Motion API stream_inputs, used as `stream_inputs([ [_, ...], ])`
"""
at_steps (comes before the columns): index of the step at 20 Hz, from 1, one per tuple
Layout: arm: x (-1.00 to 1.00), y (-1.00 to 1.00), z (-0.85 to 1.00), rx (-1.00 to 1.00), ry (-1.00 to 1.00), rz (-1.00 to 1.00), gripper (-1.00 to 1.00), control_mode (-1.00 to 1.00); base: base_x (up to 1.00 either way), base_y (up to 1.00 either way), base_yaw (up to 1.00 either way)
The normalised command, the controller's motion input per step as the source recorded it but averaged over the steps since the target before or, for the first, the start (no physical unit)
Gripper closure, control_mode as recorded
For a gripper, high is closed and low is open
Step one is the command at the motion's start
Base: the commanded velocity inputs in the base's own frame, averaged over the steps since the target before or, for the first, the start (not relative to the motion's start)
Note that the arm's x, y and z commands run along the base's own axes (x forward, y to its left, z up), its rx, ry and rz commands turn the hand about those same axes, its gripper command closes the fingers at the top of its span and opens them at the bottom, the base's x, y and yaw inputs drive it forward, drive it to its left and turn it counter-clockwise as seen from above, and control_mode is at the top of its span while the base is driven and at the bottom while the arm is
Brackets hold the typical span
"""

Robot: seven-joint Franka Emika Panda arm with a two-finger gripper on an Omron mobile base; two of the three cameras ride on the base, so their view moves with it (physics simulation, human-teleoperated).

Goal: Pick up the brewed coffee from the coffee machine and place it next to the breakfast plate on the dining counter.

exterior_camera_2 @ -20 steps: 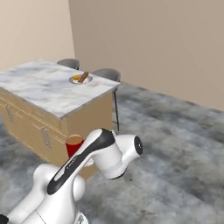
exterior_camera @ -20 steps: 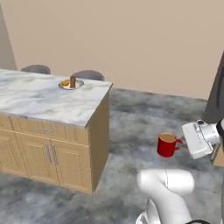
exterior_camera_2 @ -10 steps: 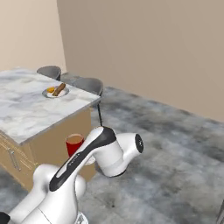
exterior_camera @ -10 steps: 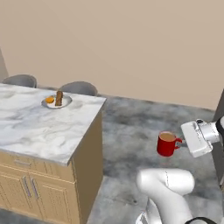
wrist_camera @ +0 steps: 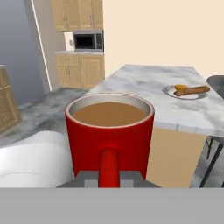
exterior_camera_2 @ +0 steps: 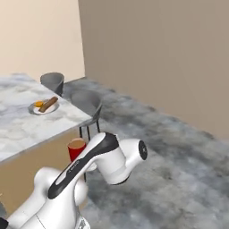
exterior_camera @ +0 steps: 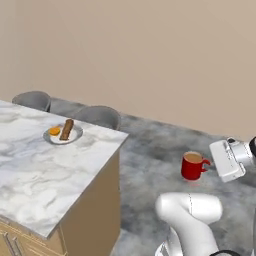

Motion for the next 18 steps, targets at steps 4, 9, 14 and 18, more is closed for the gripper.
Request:
stream_inputs([
  [4,0.0,0.0,0.0,0.0,0.0,0.0,1.0,1.0,1.0,-0.21,0.49],
  [9,0.0,0.0,0.0,0.0,0.0,0.0,1.0,1.0,1.0,-0.41,0.47],
  [14,0.0,0.0,0.0,0.0,0.0,0.0,1.0,1.0,0.98,-0.66,0.46],
  [18,0.0,0.0,0.0,0.0,0.0,0.0,1.0,1.0,0.82,-0.83,0.47],
])
